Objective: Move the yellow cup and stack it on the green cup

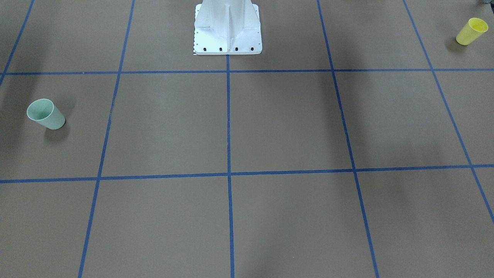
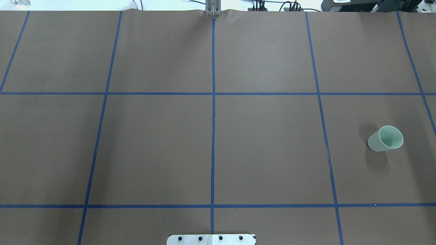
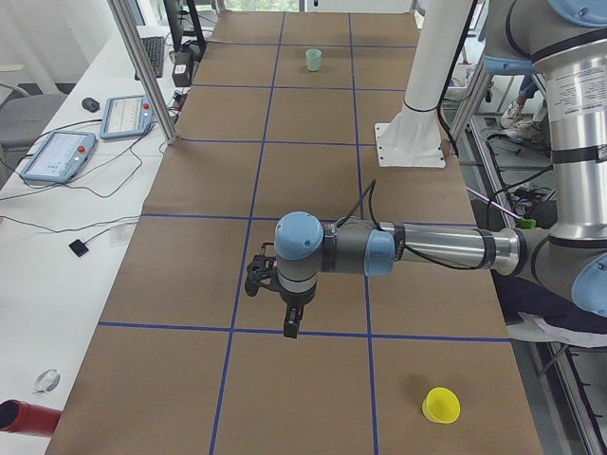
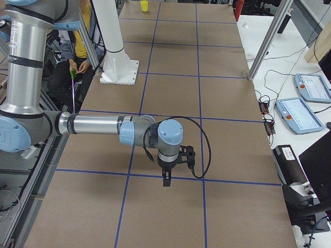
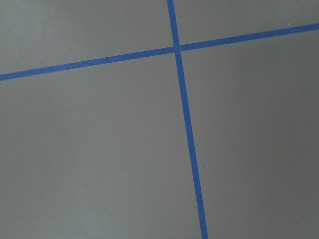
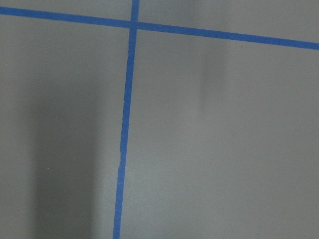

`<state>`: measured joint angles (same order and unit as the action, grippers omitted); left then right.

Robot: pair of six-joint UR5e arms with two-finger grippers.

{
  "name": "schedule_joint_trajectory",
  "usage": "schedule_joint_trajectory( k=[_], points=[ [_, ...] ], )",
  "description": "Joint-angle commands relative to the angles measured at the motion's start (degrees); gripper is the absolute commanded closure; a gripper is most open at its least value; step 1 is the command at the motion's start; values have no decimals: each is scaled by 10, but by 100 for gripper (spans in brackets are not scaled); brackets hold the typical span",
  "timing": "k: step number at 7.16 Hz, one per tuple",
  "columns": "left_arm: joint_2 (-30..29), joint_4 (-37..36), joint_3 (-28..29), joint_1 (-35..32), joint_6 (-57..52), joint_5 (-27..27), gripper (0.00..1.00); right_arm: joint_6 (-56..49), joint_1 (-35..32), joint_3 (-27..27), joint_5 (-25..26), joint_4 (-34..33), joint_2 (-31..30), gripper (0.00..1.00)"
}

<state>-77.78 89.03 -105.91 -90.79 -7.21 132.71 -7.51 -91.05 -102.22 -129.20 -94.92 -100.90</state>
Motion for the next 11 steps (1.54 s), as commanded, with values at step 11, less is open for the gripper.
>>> schedule_joint_trajectory(
  k=[11],
  points=[
    [-63, 98, 15, 0, 4, 0, 0, 1, 0, -4, 0, 1, 3, 0]
  ],
)
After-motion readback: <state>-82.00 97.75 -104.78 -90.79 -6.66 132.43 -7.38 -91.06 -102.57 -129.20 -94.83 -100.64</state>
